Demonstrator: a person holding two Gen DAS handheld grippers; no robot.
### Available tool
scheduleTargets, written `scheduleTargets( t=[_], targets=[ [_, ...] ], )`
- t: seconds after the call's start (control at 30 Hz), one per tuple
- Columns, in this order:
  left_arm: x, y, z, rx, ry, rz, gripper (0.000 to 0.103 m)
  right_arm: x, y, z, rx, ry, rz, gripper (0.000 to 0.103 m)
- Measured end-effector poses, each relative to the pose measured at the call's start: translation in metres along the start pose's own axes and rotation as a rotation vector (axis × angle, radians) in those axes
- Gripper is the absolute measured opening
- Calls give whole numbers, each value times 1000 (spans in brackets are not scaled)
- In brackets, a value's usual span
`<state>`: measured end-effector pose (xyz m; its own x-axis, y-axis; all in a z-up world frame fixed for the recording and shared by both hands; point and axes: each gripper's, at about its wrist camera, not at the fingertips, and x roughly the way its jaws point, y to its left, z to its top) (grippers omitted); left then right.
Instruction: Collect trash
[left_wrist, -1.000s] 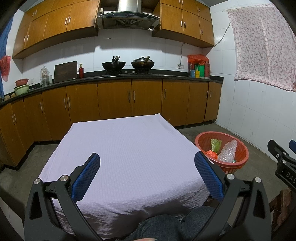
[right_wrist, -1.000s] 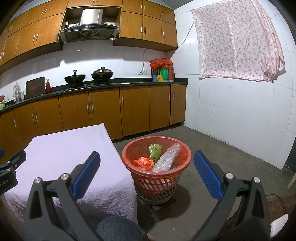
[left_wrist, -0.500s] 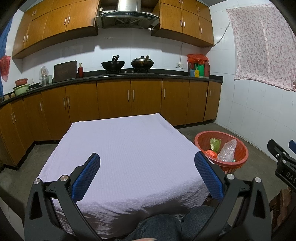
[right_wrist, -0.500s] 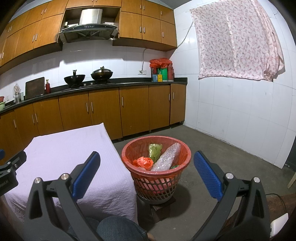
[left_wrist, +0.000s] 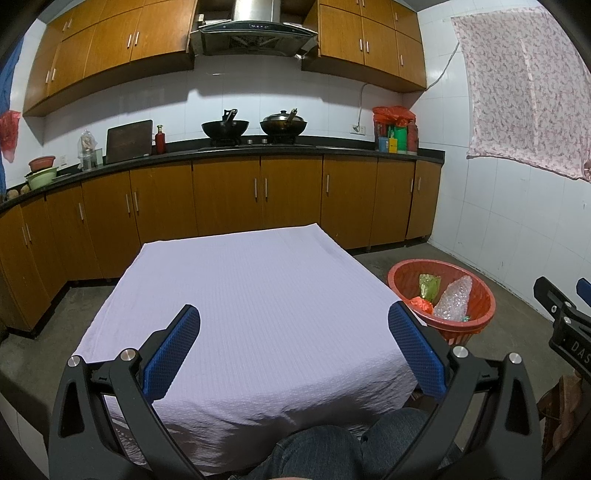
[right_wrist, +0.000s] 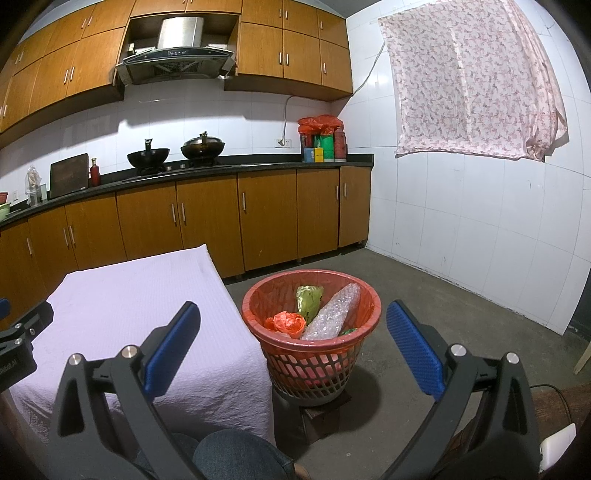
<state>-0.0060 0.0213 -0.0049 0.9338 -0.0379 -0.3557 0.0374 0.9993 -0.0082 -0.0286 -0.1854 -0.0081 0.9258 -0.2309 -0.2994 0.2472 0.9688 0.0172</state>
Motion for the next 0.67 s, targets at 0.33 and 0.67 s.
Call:
scheduleTargets(
  t=[0.33,0.67],
  targets=[
    [1,-1,-2,6,-1,1,101,-1,0,-1,1,-1,1,99],
    [3,1,-2,1,3,0,101,-1,0,-1,1,0,1,99]
  ],
)
